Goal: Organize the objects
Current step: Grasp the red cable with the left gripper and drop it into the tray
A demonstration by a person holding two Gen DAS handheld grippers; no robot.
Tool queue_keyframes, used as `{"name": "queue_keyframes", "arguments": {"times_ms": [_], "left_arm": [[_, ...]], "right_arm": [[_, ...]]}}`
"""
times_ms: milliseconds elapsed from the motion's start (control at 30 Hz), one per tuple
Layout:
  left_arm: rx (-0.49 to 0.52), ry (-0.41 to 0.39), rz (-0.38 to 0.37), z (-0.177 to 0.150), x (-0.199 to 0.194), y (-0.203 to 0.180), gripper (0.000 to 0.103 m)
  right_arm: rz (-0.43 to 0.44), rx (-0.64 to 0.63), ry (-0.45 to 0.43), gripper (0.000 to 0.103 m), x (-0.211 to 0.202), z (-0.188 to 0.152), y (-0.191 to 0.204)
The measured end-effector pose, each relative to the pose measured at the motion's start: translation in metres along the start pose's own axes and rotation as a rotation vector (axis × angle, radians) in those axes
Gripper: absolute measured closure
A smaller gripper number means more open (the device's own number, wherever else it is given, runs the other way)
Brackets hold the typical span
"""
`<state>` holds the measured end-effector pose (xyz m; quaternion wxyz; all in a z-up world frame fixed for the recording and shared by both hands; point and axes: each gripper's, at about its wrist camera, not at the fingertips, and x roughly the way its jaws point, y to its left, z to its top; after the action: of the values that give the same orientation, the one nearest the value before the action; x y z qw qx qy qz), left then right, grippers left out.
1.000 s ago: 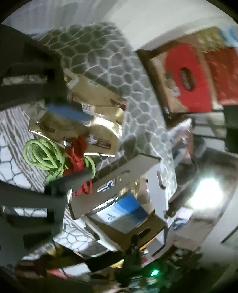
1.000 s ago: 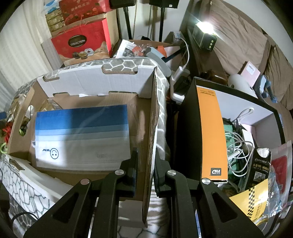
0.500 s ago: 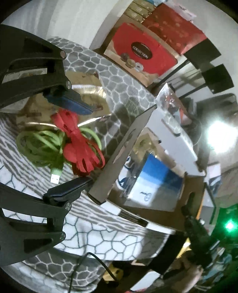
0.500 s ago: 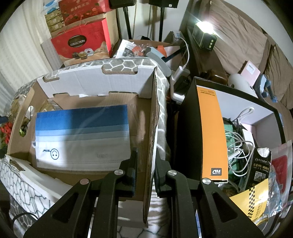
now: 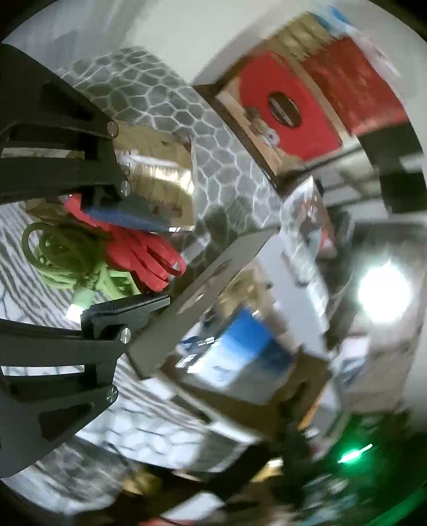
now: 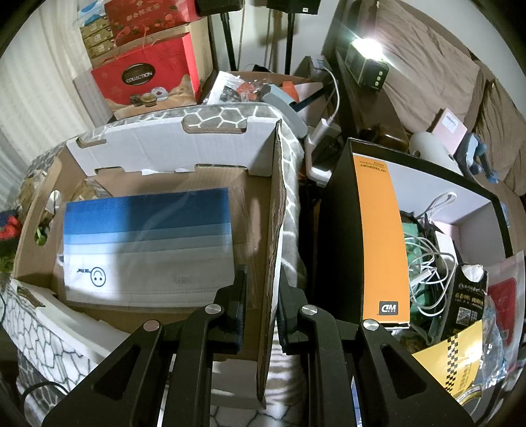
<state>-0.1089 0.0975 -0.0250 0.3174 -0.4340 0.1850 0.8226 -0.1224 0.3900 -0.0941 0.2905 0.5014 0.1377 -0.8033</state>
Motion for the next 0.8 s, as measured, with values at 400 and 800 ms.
{"name": "queue_keyframes", "arguments": {"times_ms": [400,800], "left_arm": [[-0.428,-0.111,-0.321,0.036,-0.043,0.023,0.073],[-0.517,-0.015,-0.408,0.06,-0.009,-0.007,0.088]], "right_arm": [[0.001,-0.002,0.0,0.087,0.0,0.0,-0.001],[0.006,0.0,0.001,0.088,0.001,-0.001,-0.002]]}}
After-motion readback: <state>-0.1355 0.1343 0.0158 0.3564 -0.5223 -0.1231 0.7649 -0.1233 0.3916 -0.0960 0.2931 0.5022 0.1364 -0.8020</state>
